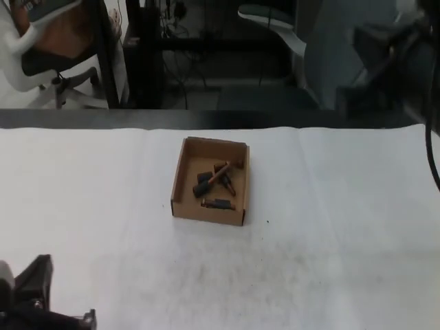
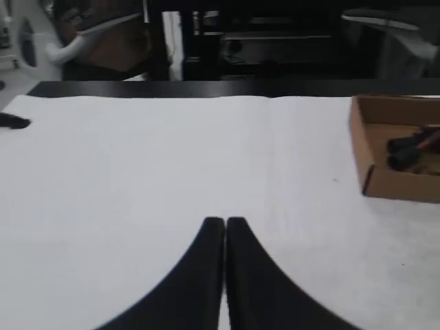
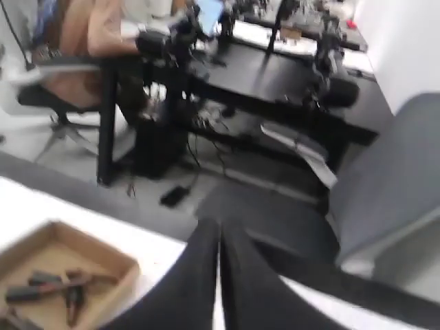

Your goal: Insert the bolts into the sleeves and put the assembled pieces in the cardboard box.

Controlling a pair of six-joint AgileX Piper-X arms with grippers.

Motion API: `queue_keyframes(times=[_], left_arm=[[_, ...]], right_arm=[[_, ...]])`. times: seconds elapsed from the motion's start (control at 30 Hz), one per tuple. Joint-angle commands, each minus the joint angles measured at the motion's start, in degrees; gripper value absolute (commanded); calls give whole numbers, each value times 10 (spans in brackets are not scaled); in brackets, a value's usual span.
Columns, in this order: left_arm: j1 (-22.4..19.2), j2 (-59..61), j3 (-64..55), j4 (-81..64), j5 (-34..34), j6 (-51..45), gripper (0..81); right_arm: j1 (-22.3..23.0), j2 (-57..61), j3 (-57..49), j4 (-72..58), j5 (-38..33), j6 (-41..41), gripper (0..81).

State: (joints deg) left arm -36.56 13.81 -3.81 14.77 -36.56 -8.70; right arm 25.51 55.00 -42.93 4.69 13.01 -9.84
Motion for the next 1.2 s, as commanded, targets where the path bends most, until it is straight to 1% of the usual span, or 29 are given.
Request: queue_keyframes(times=[0.0, 0.07, 0.17, 0.23, 0.33, 0.43, 0.5, 0.57, 0.63, 0.7, 0.8, 0.87, 0.9, 0.93, 1.03, 1.17], left_arm=[[1, -3, 1, -48, 39, 46, 18], [3, -3, 1, -64, 53, 64, 18], [23, -3, 1, -64, 55, 60, 18], [52, -3, 1, -70, 72, 35, 18], [110, -3, 1, -73, 163, -3, 18], [190, 11, 1, -74, 262, -7, 18], [239, 31, 1, -72, 291, -10, 18], [291, 55, 1, -75, 317, -16, 18], [332, 81, 1, -90, 353, -28, 18], [359, 99, 1, -103, 402, -37, 18], [380, 123, 4, -101, 433, -37, 18], [381, 134, 8, -96, 434, -28, 18], [381, 139, 14, -96, 436, -8, 18], [379, 144, 18, -96, 440, 15, 18], [372, 150, 31, -114, 469, 28, 18], [370, 150, 38, -143, 469, 32, 18]], right_arm=[[-56, 17, 14, 68, -27, 13, 0], [-93, 19, 45, 64, -72, 22, 0], [-126, -19, 126, -7, -89, 52, 0], [-144, -70, 197, -77, -96, 112, 0], [-164, -144, 280, -117, -108, 143, 0], [-171, -199, 320, -101, -111, 146, 0], [-171, -219, 332, -84, -114, 146, 0], [-171, -223, 342, -68, -99, 146, 0], [-171, -219, 353, -38, -90, 145, 0], [-171, -210, 373, -3, -79, 137, 0], [-171, -195, 412, 15, -65, 187, 0], [-171, -191, 429, 5, -65, 248, 0], [-171, -191, 429, -3, -65, 270, 0], [-171, -191, 429, -10, -63, 276, 0], [-171, -191, 429, -7, -63, 276, 0], [-171, -191, 429, -7, -63, 276, 0]])
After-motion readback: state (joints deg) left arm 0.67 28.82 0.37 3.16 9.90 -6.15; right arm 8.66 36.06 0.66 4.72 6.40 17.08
